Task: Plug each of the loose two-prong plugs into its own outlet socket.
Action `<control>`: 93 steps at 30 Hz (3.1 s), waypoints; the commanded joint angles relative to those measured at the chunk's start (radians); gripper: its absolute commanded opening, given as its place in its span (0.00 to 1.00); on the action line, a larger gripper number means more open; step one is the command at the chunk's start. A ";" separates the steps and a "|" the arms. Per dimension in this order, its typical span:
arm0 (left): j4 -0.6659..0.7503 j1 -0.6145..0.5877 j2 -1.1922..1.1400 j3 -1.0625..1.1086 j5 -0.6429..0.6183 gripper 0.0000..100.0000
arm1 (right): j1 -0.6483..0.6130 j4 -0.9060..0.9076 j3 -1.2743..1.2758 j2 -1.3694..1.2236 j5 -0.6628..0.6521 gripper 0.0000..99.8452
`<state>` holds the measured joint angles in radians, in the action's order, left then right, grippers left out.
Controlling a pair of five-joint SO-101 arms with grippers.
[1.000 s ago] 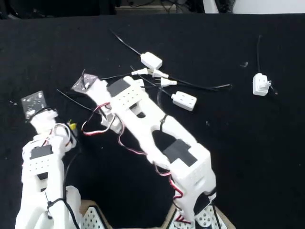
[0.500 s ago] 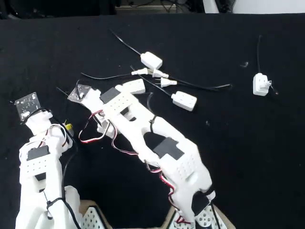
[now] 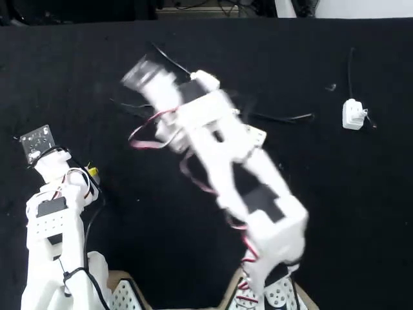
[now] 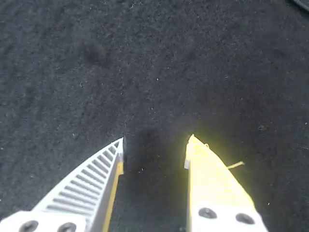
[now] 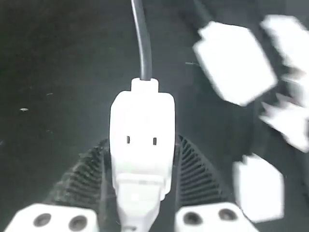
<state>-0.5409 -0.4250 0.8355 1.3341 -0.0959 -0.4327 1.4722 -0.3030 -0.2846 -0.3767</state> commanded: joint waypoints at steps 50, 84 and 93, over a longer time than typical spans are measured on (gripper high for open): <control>-0.002 -0.007 0.021 -0.019 -0.011 0.21 | 1.105 -0.180 -1.156 -0.926 -0.118 0.18; -0.002 -0.002 0.021 -0.019 -0.008 0.21 | 0.605 0.135 -1.353 -0.147 0.206 0.30; -0.002 -0.002 0.021 -0.018 -0.009 0.21 | 0.318 0.290 -1.267 -0.188 0.341 0.30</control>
<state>-0.5409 -0.4250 0.8355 1.3341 -0.0959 -0.0353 1.7269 -1.5950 -0.4718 -0.0698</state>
